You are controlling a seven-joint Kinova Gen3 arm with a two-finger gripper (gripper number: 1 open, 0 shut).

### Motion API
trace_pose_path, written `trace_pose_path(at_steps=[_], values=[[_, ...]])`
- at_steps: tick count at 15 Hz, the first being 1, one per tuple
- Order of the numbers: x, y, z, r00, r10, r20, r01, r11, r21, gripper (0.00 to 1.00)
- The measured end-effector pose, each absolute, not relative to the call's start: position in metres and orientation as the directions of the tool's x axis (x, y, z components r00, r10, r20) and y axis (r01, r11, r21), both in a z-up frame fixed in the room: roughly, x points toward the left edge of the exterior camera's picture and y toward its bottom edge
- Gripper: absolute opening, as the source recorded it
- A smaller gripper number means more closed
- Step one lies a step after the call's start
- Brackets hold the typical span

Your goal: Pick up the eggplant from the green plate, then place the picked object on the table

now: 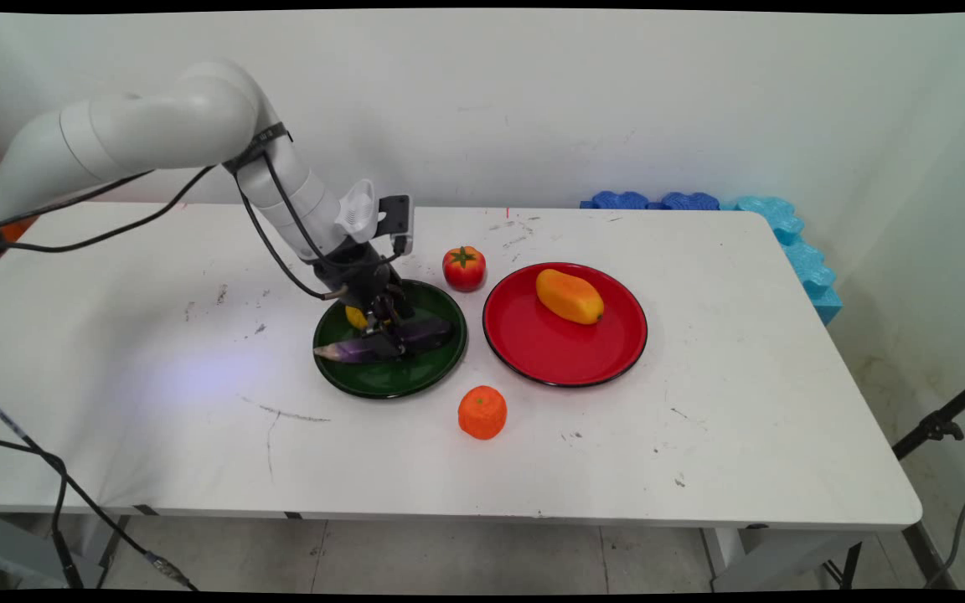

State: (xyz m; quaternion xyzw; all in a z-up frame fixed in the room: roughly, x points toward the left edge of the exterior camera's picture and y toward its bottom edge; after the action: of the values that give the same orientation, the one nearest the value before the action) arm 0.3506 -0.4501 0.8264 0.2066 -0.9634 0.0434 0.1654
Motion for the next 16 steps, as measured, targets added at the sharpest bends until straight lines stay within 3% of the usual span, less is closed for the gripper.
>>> trace_pose_path(at_steps=[9, 16], values=[[0.352, -0.451, 0.832, -0.846, -0.396, 0.357, -0.428, 0.903, -0.013, 0.00], [0.354, -0.441, 0.906, -0.804, -0.432, 0.408, -0.475, 0.880, -0.005, 0.00]])
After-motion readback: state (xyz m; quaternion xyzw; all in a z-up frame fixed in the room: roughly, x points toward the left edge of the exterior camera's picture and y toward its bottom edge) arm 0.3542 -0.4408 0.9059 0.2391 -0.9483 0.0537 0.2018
